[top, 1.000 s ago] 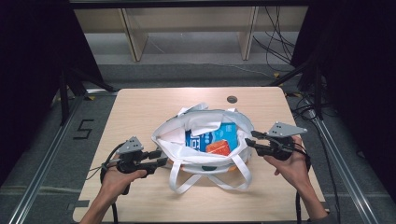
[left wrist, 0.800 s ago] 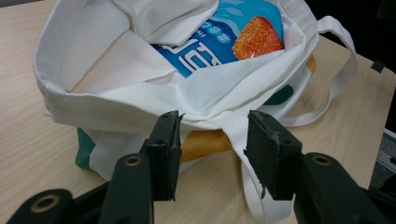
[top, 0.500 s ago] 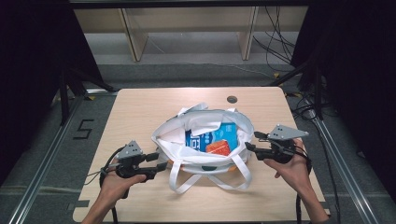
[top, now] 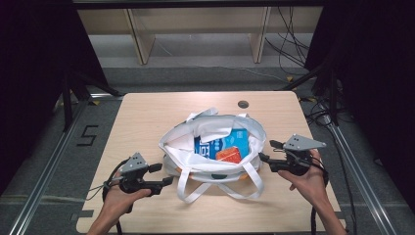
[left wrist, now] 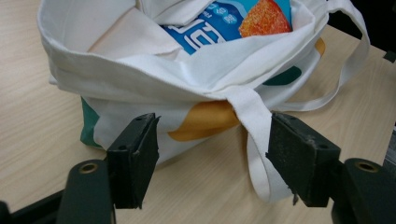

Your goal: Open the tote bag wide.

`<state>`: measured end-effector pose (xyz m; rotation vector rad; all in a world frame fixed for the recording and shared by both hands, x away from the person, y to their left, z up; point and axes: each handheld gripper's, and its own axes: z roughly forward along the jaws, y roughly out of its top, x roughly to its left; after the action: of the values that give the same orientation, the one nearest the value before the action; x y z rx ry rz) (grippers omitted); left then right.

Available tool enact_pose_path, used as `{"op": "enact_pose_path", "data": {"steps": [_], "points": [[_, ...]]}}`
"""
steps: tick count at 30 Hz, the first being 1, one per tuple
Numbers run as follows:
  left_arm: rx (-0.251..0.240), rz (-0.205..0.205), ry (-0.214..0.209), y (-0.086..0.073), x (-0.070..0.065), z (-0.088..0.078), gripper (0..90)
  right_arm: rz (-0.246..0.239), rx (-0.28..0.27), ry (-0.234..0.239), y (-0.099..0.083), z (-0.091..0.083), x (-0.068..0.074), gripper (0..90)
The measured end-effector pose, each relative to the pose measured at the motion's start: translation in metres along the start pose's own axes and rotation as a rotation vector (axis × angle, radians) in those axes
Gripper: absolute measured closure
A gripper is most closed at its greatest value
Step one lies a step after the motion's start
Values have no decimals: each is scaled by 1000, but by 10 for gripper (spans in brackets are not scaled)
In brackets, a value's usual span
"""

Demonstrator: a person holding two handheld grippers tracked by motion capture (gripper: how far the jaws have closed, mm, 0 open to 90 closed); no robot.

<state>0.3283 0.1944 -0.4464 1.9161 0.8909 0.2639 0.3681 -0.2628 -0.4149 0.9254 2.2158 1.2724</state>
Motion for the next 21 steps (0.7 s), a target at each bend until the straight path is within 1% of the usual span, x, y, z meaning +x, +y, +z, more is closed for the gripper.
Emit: {"op": "enact_pose_path", "data": {"steps": [1, 2, 3, 4, 5, 6, 7, 8, 9, 10, 11, 12, 13, 14, 15, 16, 17, 19, 20, 21], "points": [[11, 6, -4, -4, -1, 1, 306, -4, -15, -5, -3, 0, 0, 371], [11, 6, -4, -4, -1, 1, 304, -4, -15, -5, -3, 0, 0, 371], [23, 10, -4, -6, -3, 0, 304, -30, -8, -1, -5, -1, -1, 358], [20, 16, -1, -7, -4, 1, 300, 7, 2, 17, -6, -1, 1, 358], [20, 16, -1, -7, -4, 1, 293, -24, 7, 5, -7, -2, -1, 354], [23, 12, 3, -8, -6, 0, 285, -24, -4, -10, -8, -3, -1, 346], [16, 12, -2, -9, -7, 1, 285, -24, -4, -10, -8, -3, -1, 346], [22, 32, 0, -11, -7, 0, 274, -6, 4, -6, -10, -4, 1, 340], [22, 32, 0, -11, -7, 0, 272, -6, 4, -6, -10, -4, 1, 340], [8, 7, 9, -12, -10, 0, 268, -7, 3, -4, -11, -5, 1, 333], [29, 39, 11, -13, -8, -1, 264, -12, 0, -5, -11, -5, 1, 332], [29, 39, 11, -13, -8, -1, 264, -12, 0, -5, -11, -5, 1, 332], [17, 32, 8, -16, -8, -1, 263, -17, 4, 1, -13, -5, 1, 326], [17, 32, 8, -16, -8, -1, 262, -17, 4, 1, -13, -5, 1, 326], [23, 36, 4, -17, -7, -1, 262, -28, 0, -4, -13, -5, 1, 326], [24, 12, 10, -18, -8, -1, 259, -4, 10, -1, -15, -6, 3, 322], [26, 25, 13, -21, -6, -1, 259, 8, 20, 0, -16, -6, 4, 318], [25, 23, 14, -23, -5, -1, 258, 5, 20, 2, -17, -6, 4, 316], [36, 12, 14, -25, -5, -2, 257, -19, 11, -4, -20, -5, 3, 315], [31, 12, 15, -27, -5, -1, 256, -4, 20, -2, -21, -6, 5, 314]]}}
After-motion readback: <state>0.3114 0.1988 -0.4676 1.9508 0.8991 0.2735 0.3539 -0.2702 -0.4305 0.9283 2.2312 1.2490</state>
